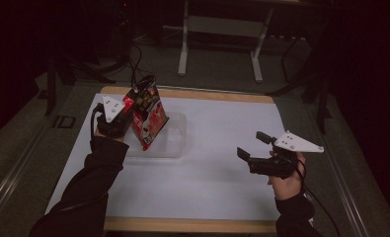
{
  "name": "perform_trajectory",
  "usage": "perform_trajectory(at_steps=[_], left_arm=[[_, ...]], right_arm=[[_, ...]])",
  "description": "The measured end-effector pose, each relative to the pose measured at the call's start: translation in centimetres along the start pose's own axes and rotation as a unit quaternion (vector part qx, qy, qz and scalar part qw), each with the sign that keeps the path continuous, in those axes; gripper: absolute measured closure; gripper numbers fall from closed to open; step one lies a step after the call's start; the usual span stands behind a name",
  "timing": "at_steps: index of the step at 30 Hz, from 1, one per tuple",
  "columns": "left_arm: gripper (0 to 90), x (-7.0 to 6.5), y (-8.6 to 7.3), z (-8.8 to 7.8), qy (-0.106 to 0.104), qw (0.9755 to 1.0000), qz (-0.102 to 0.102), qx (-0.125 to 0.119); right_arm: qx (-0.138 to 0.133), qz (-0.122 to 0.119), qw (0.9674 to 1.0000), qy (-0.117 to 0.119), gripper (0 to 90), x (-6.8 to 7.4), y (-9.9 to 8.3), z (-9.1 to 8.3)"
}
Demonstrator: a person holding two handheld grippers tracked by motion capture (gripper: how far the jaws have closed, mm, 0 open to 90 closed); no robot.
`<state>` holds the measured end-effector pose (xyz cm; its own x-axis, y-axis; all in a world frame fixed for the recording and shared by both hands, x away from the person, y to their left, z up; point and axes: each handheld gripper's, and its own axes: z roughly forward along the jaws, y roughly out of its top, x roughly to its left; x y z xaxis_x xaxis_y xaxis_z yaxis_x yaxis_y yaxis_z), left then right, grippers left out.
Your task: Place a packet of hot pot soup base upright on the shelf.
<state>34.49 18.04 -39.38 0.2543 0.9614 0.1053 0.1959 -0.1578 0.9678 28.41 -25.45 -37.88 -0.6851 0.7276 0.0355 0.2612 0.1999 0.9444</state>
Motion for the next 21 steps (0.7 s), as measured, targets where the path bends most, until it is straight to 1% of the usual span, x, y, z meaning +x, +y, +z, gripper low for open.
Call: perform_trajectory(at_steps=[1, 3, 4, 6, 7, 10, 15, 16, 18, 19, 20, 21], left_arm=[[83.4, -0.1, 0.0, 0.0, 0.001, 1.0000, 0.008, 0.002], [83.4, -0.2, 0.0, -0.1, 0.004, 0.9999, 0.010, 0.001], [83.4, -0.4, 0.0, -0.2, 0.010, 0.9998, 0.016, 0.001], [83.3, -0.6, 0.0, -0.3, 0.016, 0.9997, 0.017, 0.004], [83.3, -0.6, 0.0, -0.3, 0.016, 0.9997, 0.017, 0.004], [83.2, -1.0, 0.1, -0.3, 0.013, 0.9996, 0.026, 0.004], [83.2, -1.1, 0.2, 0.0, 0.009, 0.9998, 0.016, 0.007], [83.2, -1.2, 0.0, 0.5, 0.009, 0.9996, 0.011, 0.023], [83.1, -1.3, -0.8, 1.3, 0.012, 0.9987, 0.014, 0.049], [83.0, -1.3, -0.8, 1.3, 0.012, 0.9987, 0.014, 0.049], [83.0, -1.3, -1.8, 1.8, 0.014, 0.9981, 0.011, 0.058], [82.7, -1.4, -2.2, 2.0, 0.010, 0.9980, 0.014, 0.061]], right_arm=[[-0.001, -0.001, 1.0000, 0.000, 12.4, 0.0, 0.0, 0.0], [-0.001, -0.001, 1.0000, 0.000, 12.5, 0.0, 0.0, -0.1], [-0.001, -0.001, 1.0000, 0.000, 12.5, 0.0, 0.0, -0.1], [-0.001, -0.002, 1.0000, 0.000, 12.5, 0.0, 0.0, -0.1], [-0.001, -0.002, 1.0000, 0.000, 12.5, 0.0, 0.0, -0.1], [-0.001, -0.003, 1.0000, 0.001, 12.5, 0.1, 0.0, 0.0], [0.002, -0.004, 1.0000, 0.002, 12.5, 0.1, -0.1, 0.2], [0.002, -0.004, 1.0000, 0.003, 12.5, 0.1, -0.1, 0.2], [0.003, -0.005, 1.0000, 0.003, 12.5, 0.1, 0.0, 0.2], [0.002, -0.006, 1.0000, 0.002, 12.5, 0.1, -0.1, 0.1], [0.002, -0.005, 1.0000, 0.001, 12.5, 0.1, -0.1, 0.1], [0.002, -0.005, 1.0000, 0.001, 12.5, 0.0, -0.1, 0.1]])
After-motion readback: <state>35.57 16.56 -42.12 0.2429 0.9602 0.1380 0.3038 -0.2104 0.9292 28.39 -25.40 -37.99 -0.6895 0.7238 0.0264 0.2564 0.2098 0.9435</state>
